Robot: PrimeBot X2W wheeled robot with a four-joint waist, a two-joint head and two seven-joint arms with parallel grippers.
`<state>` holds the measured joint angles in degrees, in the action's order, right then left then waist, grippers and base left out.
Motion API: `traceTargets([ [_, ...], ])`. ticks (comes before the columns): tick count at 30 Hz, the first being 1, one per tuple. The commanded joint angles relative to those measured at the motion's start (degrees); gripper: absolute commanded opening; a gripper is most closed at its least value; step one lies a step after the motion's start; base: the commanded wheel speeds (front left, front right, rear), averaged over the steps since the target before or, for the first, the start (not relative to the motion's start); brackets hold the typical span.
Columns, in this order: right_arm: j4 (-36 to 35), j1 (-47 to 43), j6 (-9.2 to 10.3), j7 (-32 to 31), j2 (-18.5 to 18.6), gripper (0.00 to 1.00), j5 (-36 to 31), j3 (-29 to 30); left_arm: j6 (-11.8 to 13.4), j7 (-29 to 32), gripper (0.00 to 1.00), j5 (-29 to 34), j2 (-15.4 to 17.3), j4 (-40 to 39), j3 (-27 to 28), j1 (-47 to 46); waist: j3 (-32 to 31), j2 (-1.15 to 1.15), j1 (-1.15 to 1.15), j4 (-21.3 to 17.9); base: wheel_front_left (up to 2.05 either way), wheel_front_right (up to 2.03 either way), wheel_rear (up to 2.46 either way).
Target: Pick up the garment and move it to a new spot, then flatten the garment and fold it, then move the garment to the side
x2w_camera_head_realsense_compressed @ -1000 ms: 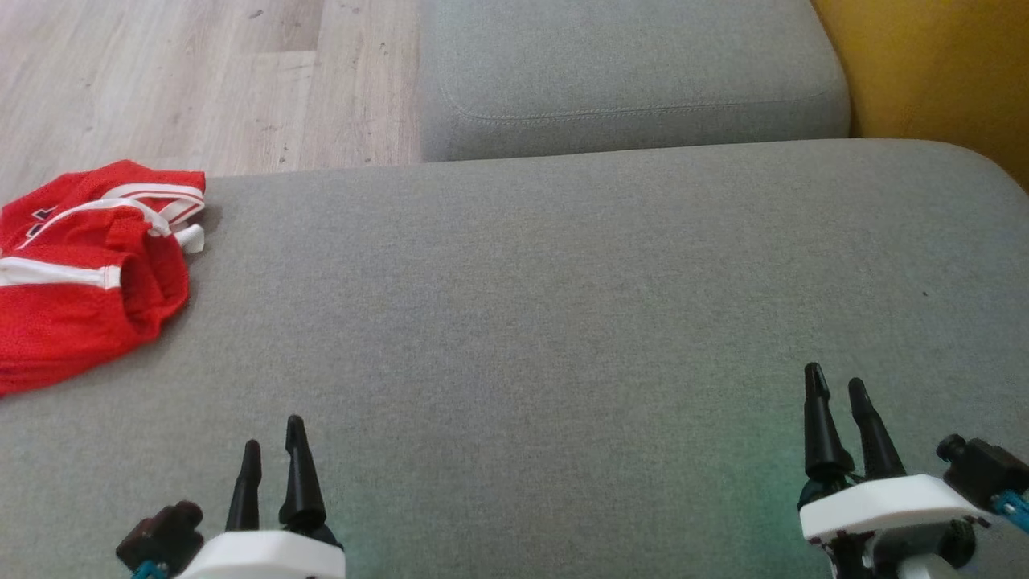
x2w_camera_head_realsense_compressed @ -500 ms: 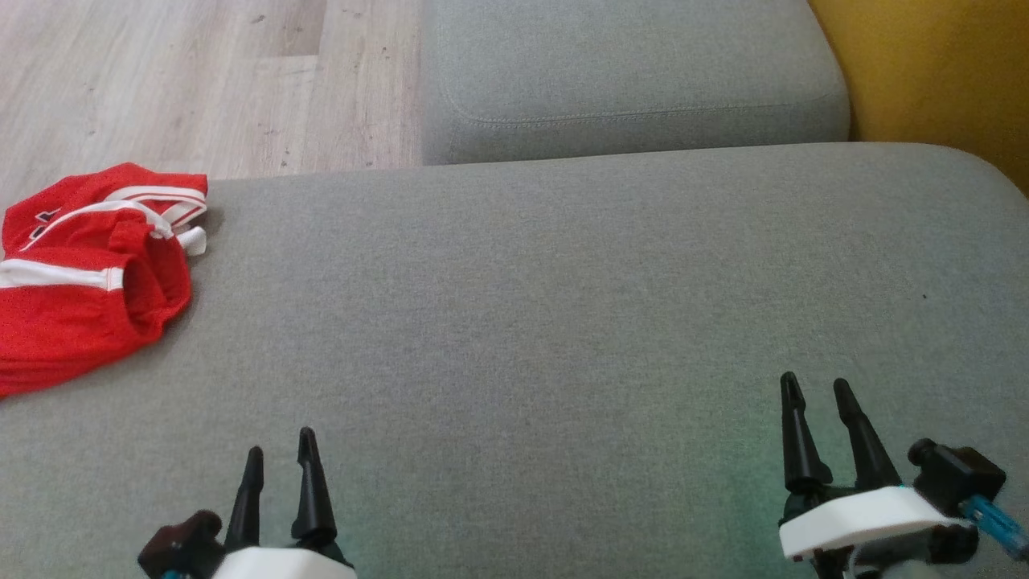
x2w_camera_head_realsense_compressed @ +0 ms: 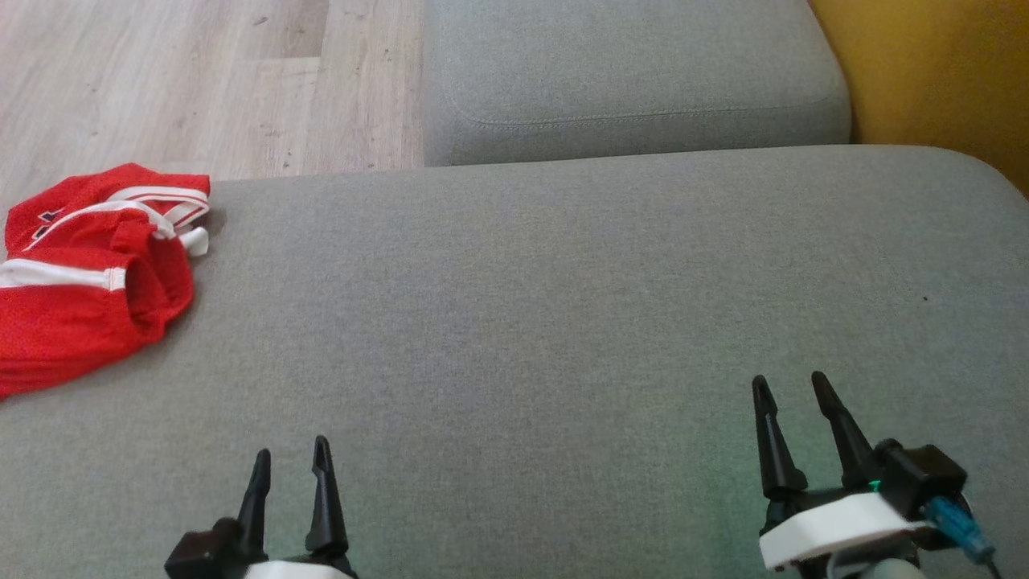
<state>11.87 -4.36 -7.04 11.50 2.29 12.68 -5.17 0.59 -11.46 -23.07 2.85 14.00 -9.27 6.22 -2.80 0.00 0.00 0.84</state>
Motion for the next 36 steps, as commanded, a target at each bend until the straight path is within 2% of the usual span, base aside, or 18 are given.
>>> traceTargets([
  [1, -2.12, 0.97, -0.40, 1.05, 0.53, 1.00, -2.07, -1.58, 0.49, -1.06, 1.00, 1.84, 0.52, -1.85, 1.04, -1.53, -0.04, 0.00, 0.00, 0.00, 0.00, 0.00, 0.00],
  [16, -1.59, 0.60, -0.45, 3.50, 0.59, 1.00, -12.84, -3.27, 1.89, -3.51, 1.00, 10.07, 1.03, -1.31, -0.23, -0.92, -0.21, 0.00, 0.00, 0.21, 0.00, 0.00, 0.00],
  [36, 0.07, 0.94, -0.45, 3.50, 0.59, 1.00, -12.60, -3.47, 2.47, -1.95, 1.00, 7.69, 1.51, -0.69, 0.20, -0.49, -0.21, 0.00, 0.00, 0.21, 0.00, 0.00, 0.00],
])
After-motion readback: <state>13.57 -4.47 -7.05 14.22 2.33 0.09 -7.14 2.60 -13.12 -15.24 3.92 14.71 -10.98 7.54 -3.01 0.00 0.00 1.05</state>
